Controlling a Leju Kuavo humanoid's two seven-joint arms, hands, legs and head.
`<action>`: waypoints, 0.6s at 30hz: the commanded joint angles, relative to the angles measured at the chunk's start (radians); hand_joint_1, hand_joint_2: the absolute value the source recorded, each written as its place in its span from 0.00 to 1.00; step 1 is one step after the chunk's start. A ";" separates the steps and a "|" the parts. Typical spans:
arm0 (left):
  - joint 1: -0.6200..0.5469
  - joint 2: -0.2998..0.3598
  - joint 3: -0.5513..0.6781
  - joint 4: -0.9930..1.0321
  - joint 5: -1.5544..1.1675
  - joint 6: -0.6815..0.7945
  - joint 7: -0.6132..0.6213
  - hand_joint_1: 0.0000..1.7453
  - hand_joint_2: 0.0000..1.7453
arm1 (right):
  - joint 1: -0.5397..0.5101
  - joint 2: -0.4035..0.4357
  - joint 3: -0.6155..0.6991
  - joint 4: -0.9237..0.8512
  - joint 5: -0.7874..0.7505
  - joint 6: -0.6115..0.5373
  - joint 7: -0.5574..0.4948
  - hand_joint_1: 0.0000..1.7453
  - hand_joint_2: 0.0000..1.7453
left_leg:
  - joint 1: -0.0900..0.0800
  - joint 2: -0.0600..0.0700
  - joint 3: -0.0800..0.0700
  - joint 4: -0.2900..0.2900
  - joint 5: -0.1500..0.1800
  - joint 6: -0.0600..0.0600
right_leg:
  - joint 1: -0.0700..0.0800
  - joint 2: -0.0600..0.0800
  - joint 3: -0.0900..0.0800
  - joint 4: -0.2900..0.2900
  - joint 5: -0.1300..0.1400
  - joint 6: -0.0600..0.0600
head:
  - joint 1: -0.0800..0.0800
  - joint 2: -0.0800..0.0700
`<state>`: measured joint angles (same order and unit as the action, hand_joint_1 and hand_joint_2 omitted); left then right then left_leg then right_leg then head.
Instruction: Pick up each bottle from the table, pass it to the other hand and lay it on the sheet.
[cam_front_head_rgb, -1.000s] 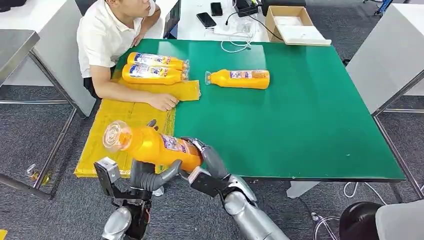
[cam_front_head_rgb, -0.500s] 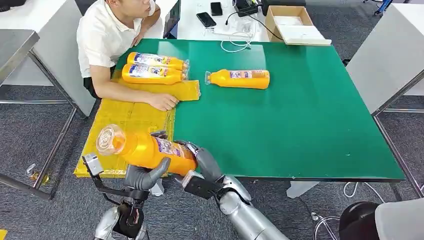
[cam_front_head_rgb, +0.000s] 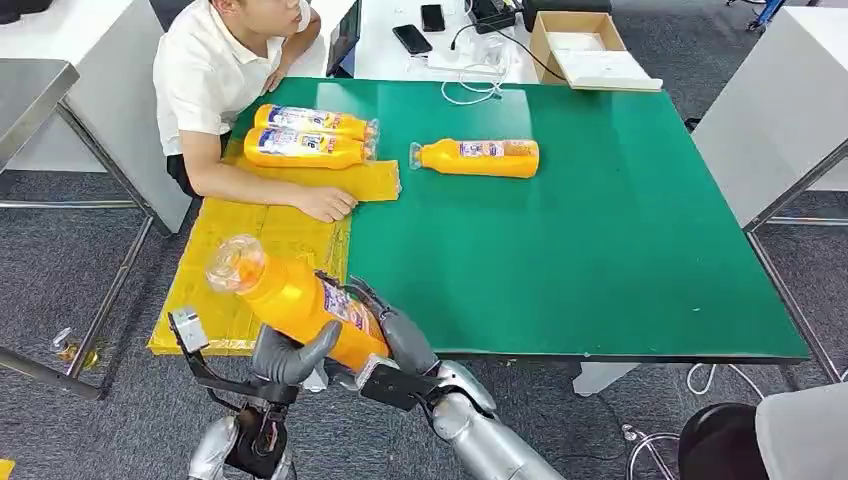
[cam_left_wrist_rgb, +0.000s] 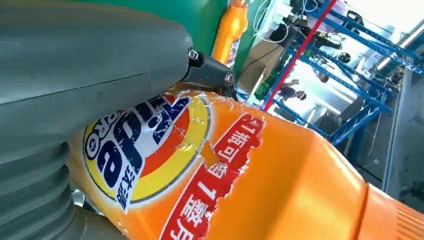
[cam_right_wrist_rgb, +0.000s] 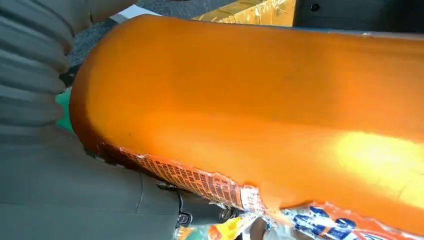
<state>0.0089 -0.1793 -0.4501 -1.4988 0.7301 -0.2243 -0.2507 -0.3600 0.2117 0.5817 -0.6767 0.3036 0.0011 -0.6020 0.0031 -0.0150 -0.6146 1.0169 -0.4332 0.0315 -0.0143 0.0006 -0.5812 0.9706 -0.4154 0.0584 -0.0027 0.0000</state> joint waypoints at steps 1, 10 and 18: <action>-0.029 0.058 0.052 0.044 -0.280 0.189 -0.085 1.00 1.00 | 0.187 -0.062 0.061 -0.295 0.012 -0.049 0.026 0.00 0.00 | 0.000 -0.002 0.005 -0.002 -0.001 -0.002 | 0.001 -0.003 0.005 -0.001 -0.002 -0.002 | 0.000 0.000; -0.030 0.125 0.145 0.086 -0.921 0.491 -0.063 1.00 1.00 | 0.388 -0.160 -0.003 -0.643 0.071 -0.169 0.067 0.00 0.00 | 0.001 -0.001 0.003 -0.001 -0.002 -0.003 | 0.001 -0.003 0.003 0.000 -0.003 -0.003 | 0.000 0.000; -0.037 0.109 0.153 0.089 -0.937 0.484 -0.055 1.00 1.00 | 0.378 -0.146 -0.009 -0.629 0.074 -0.165 0.064 0.00 0.00 | 0.001 0.001 0.001 -0.001 -0.002 -0.003 | 0.001 -0.001 0.000 -0.001 -0.002 -0.003 | 0.000 0.000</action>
<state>0.0161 -0.0992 -0.3174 -1.4763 -0.1999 0.2594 -0.3113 0.0062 0.0996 0.5810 -1.2497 0.3777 -0.1705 -0.5425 0.0035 -0.0140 -0.6158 1.0166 -0.4346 0.0297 -0.0142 0.0007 -0.5832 0.9704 -0.4164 0.0570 -0.0023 0.0000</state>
